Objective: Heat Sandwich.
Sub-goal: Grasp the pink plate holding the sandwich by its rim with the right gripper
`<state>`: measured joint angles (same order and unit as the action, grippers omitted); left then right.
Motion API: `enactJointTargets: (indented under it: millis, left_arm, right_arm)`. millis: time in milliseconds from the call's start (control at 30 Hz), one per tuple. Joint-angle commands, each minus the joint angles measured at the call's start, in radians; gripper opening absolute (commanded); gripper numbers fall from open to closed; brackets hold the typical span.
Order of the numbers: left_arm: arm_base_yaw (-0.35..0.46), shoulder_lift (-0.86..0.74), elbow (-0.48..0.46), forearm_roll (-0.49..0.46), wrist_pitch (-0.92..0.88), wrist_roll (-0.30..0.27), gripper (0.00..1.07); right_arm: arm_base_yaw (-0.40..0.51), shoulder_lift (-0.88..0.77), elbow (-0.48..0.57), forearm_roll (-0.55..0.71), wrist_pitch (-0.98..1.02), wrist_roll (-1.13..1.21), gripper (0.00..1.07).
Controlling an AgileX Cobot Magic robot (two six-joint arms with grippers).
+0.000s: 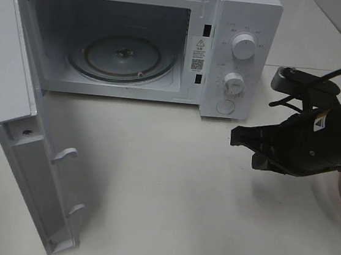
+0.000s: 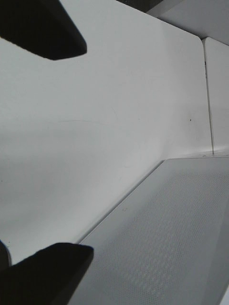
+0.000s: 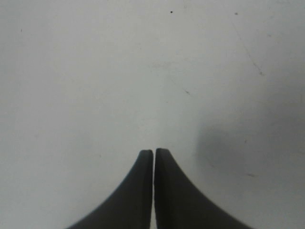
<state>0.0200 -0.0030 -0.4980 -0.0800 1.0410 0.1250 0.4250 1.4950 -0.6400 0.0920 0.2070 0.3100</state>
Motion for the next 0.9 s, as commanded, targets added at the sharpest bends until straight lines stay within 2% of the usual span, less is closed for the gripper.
enactJointTargets:
  millis: [33, 167, 267, 300, 333, 400, 467, 500, 567, 600, 633, 700, 733, 800, 900]
  left_arm:
    - [0.001, -0.027, 0.002, -0.002, -0.004, -0.008, 1.00]
    - [0.001, -0.027, 0.002, -0.002, -0.004, -0.008, 1.00]
    - [0.001, -0.027, 0.002, -0.002, -0.004, -0.008, 1.00]
    - [0.001, -0.027, 0.002, -0.002, -0.004, -0.008, 1.00]
    - [0.001, -0.027, 0.002, -0.002, -0.004, -0.008, 1.00]
    - [0.001, -0.027, 0.002, -0.002, -0.004, -0.008, 1.00]
    - [0.001, -0.027, 0.002, -0.002, -0.004, -0.008, 1.00]
    - [0.001, -0.027, 0.002, -0.002, -0.004, -0.008, 1.00]
    - [0.001, -0.027, 0.002, -0.002, -0.004, -0.008, 1.00]
    - [0.001, -0.027, 0.002, -0.002, -0.004, -0.008, 1.00]
    - [0.001, -0.027, 0.002, -0.002, -0.004, -0.008, 1.00]
    - [0.001, -0.027, 0.002, -0.002, -0.004, -0.008, 1.00]
    - [0.001, -0.027, 0.002, -0.002, -0.004, -0.008, 1.00]
    - [0.001, -0.027, 0.002, -0.002, -0.004, -0.008, 1.00]
    - [0.001, -0.027, 0.002, -0.002, -0.004, -0.008, 1.00]
  right_arm:
    - [-0.007, -0.040, -0.002, -0.010, 0.067, -0.127, 0.06]
    - [-0.007, -0.072, -0.002, -0.017, 0.136, -0.144, 0.12]
    - [-0.007, -0.089, -0.003, -0.053, 0.200, -0.143, 0.23]
    - [-0.007, -0.089, -0.003, -0.053, 0.200, -0.143, 0.23]
    - [-0.022, -0.089, -0.012, -0.062, 0.232, -0.143, 0.31]
    - [-0.042, -0.089, -0.027, -0.065, 0.262, -0.143, 0.40]
    - [-0.052, -0.089, -0.034, -0.068, 0.272, -0.143, 0.43]
    - [-0.075, -0.089, -0.053, -0.092, 0.298, -0.143, 0.52]
    - [-0.097, -0.089, -0.069, -0.124, 0.320, -0.147, 0.62]
    - [-0.097, -0.089, -0.069, -0.124, 0.320, -0.147, 0.62]
    - [-0.116, -0.089, -0.084, -0.150, 0.345, -0.152, 0.71]
    - [-0.135, -0.089, -0.095, -0.179, 0.361, -0.154, 0.80]
    - [-0.135, -0.089, -0.095, -0.179, 0.361, -0.154, 0.80]
    - [-0.167, -0.089, -0.107, -0.214, 0.390, -0.154, 0.88]
    - [-0.188, -0.089, -0.111, -0.222, 0.410, -0.154, 0.89]
